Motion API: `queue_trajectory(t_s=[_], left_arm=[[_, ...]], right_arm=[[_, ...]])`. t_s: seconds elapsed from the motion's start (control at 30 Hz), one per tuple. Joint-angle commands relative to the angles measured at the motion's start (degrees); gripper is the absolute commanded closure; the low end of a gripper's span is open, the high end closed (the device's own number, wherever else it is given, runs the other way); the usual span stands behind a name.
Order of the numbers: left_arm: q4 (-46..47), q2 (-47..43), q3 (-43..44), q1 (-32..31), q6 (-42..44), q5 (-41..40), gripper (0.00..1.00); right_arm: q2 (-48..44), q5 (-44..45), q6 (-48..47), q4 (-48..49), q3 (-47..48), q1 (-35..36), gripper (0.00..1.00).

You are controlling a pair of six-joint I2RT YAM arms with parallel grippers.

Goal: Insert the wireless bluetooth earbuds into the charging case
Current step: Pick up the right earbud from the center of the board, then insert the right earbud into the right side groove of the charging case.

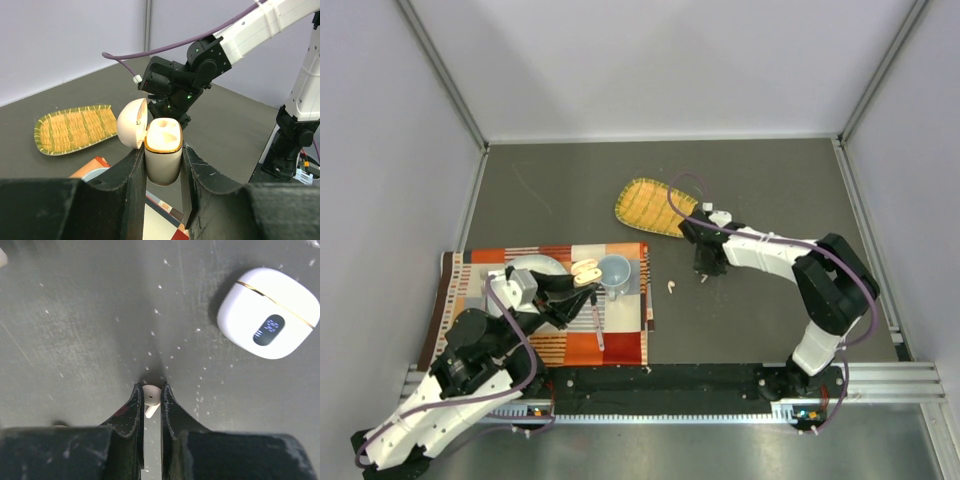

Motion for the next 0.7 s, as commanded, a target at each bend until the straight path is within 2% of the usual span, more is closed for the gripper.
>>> queue_trajectory(t_s=[0.0, 0.2, 0.37, 0.53, 0.6, 0.67], left_arm=[[2.5, 1.6, 1.9, -0.3, -0.7, -0.2, 1.0], [6.1, 3.3, 0.8, -0.3, -1.7, -0.1, 1.0], [8.8, 7.3, 0.7, -0.3, -3.6, 0.3, 1.0], [11.3, 10.7, 0.9, -0.2, -5.8, -0.5, 1.0], [13.5, 12.3, 1.1, -0.3, -6.5, -0.4, 1.0], [14.2, 13.7, 1.0, -0.2, -7.2, -2.3, 1.0]], right_arm=[[-7.1, 2.8, -1.7, -1.6, -1.8, -0.1, 1.0], [-20.4, 9.9, -5.9, -1.2, -0.8, 4.6, 1.0], [-29.5, 23.3, -8.7, -0.8, 0.9, 13.6, 1.0], [-39.6, 35.5, -18.4, 9.8, -1.0, 23.2, 1.0], [-42.3, 36.9, -23.0, 17.7, -2.4, 27.1, 1.0], [-45.7, 36.3, -28.2, 21.4, -3.4, 28.6, 1.0]])
